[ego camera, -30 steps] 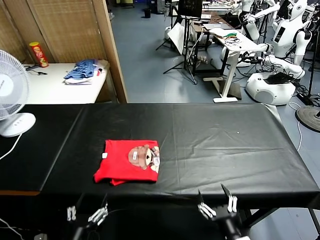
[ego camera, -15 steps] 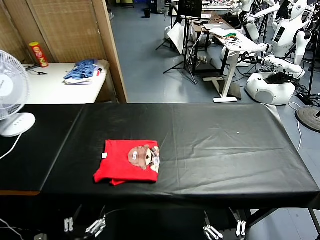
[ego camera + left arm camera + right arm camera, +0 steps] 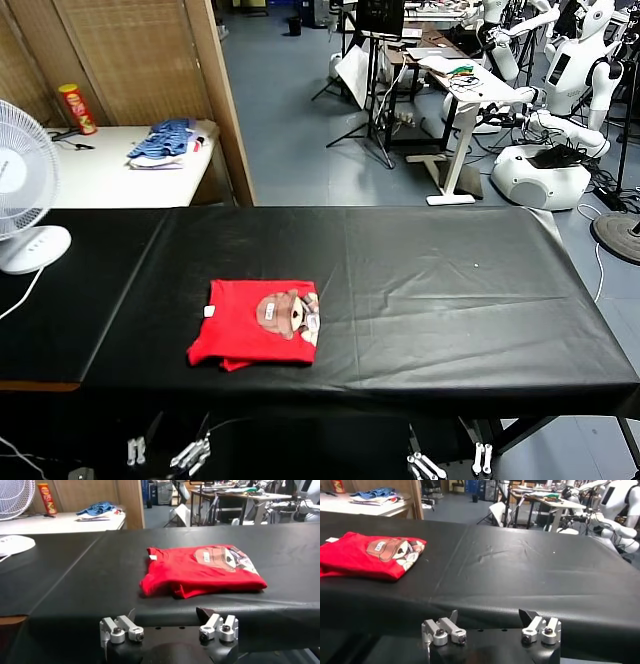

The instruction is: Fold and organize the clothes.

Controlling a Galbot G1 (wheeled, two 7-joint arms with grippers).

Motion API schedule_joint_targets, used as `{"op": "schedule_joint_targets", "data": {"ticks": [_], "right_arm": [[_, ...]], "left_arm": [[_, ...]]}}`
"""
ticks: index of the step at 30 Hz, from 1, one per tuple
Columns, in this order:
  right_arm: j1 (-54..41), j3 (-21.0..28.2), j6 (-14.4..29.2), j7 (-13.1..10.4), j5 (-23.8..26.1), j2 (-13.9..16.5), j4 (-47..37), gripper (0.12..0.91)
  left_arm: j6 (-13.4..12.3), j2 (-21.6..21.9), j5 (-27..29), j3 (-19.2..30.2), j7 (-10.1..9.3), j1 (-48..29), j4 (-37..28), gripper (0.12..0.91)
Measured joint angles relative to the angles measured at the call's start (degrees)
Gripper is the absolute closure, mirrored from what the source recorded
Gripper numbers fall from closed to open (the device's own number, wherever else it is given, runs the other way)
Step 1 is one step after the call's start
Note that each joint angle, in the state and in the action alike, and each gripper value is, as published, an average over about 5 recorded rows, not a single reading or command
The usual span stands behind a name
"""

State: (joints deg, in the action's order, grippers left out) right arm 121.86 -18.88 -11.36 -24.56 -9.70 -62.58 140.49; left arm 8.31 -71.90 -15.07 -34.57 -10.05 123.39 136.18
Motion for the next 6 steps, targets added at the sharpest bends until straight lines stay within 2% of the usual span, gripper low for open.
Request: {"op": "schedule_joint_targets", "data": {"ticks": [6], "right_arm": [[0.0, 0.0, 0.0, 0.0, 0.0, 0.0, 0.0, 0.227]], "left_arm": [[0.0, 0.0, -0.1, 0.0, 0.02, -0.1, -0.1, 0.232]]}}
